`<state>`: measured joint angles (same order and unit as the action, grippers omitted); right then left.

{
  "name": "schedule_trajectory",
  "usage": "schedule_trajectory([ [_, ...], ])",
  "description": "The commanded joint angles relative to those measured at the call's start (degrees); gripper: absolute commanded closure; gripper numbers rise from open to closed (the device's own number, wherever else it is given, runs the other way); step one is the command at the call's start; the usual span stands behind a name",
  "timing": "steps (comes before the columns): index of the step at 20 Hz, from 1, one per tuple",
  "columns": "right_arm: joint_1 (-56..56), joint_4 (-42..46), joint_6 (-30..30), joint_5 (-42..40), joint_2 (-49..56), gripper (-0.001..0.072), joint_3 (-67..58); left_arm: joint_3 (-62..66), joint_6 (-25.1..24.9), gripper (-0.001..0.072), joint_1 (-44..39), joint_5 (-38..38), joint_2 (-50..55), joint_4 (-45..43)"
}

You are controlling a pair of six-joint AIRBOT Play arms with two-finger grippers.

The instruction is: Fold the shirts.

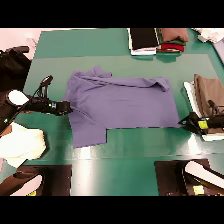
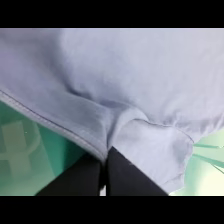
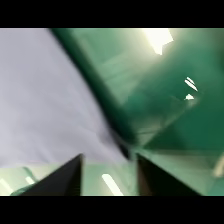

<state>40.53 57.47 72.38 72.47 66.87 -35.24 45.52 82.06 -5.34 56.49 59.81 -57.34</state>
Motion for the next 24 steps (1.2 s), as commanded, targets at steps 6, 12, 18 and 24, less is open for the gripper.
schedule_trajectory([
  [6, -16.2, -3.8, -0.5, -4.9, 4.3, 0.0696, -8.5, 1.0, 0.0, 0.0686, 0.0, -0.2, -0.1, -0.2],
  [12, -21.4, -3.8, -0.5, -1.9, -9.3, 0.0696, -32.0, 22.1, 2.1, 0.0686, 0.0, 1.5, -12.4, -9.5],
  [18, -18.7, -3.2, -0.4, -1.9, -20.1, 0.0696, -62.4, 55.7, 2.6, 0.0686, 0.0, 1.4, -21.9, -14.2],
  [24, -8.1, -3.3, 3.2, 2.2, -22.2, 0.0696, -73.5, 68.5, 6.1, 0.0687, 0.0, 2.8, -22.0, -20.9],
])
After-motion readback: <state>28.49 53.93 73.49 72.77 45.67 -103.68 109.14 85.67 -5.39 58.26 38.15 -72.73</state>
